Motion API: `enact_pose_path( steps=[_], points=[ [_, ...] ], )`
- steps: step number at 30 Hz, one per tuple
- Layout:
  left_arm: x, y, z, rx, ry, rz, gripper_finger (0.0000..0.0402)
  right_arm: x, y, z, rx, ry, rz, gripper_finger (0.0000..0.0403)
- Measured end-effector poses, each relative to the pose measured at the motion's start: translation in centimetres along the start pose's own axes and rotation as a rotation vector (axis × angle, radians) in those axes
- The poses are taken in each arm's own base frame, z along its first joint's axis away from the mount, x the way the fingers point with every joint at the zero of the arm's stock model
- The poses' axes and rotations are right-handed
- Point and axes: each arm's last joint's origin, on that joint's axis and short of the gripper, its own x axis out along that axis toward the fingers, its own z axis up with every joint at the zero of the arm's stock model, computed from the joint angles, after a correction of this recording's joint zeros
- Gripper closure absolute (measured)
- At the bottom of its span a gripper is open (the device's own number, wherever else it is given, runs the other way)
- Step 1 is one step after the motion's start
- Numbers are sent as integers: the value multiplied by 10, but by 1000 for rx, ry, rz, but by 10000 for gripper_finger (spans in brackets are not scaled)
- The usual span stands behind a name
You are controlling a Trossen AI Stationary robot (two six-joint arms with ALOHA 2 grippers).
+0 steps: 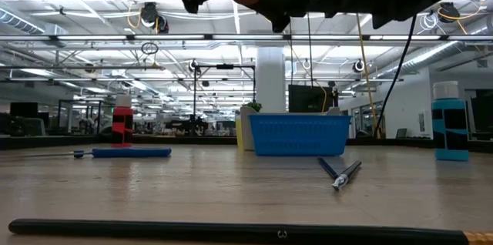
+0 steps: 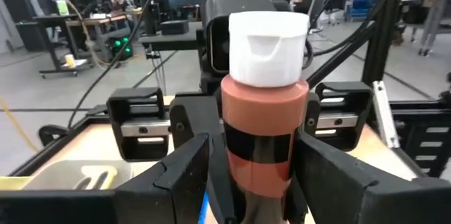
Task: Pick & Place Paint Supplies
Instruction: Put the brown paint bottle into the blue bin
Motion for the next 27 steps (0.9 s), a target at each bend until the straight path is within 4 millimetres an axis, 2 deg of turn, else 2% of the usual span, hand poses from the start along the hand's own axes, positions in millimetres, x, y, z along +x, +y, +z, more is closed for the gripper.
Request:
enact_pose_path(
  steps=[7, 27],
  points=[
    [-1, -2, 12, -10, -119, -38, 190, 0, 1, -1, 4, 14, 7, 287],
    [0, 2, 15, -21, -150, -44, 190, 0, -1, -4, 2, 33, 0, 289]
  ],
)
